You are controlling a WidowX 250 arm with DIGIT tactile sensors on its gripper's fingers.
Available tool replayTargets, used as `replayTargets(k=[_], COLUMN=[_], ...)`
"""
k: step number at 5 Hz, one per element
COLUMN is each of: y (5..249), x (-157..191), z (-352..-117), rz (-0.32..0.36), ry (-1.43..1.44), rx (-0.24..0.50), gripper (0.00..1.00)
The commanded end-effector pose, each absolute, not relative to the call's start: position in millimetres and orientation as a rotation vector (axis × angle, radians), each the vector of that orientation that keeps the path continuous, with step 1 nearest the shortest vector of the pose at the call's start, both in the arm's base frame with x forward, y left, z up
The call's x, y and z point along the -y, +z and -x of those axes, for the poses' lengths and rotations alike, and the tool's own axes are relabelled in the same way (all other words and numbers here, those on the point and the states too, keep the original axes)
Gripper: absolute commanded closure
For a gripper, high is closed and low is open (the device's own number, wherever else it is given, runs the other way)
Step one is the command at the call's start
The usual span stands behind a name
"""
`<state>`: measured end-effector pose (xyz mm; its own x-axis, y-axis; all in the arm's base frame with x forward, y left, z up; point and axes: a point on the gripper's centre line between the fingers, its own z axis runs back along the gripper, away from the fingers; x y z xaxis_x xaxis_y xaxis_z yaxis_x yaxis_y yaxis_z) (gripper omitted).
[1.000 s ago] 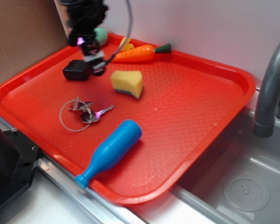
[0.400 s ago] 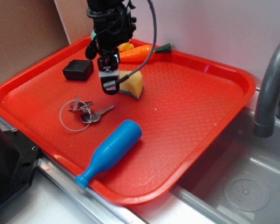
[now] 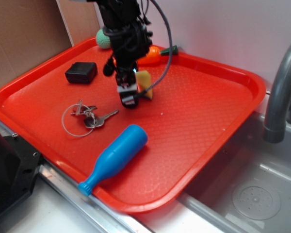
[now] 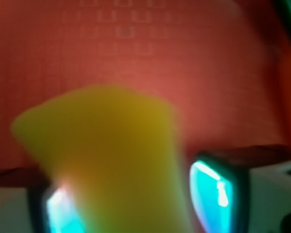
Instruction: Grab the green sponge.
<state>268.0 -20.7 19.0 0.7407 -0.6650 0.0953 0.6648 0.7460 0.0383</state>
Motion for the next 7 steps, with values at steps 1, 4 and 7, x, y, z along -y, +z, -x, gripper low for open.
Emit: replayTargets(k=[1,4,7], y=[60,175,190], x=[-4,-87,-33], z=[-256,-189,-194], rz=[-0.062,0.122,0.008], ry=[-0.435,0.328,0.294], rx=[0.1,0.283,0.267], gripper=[1.0,1.0,1.0])
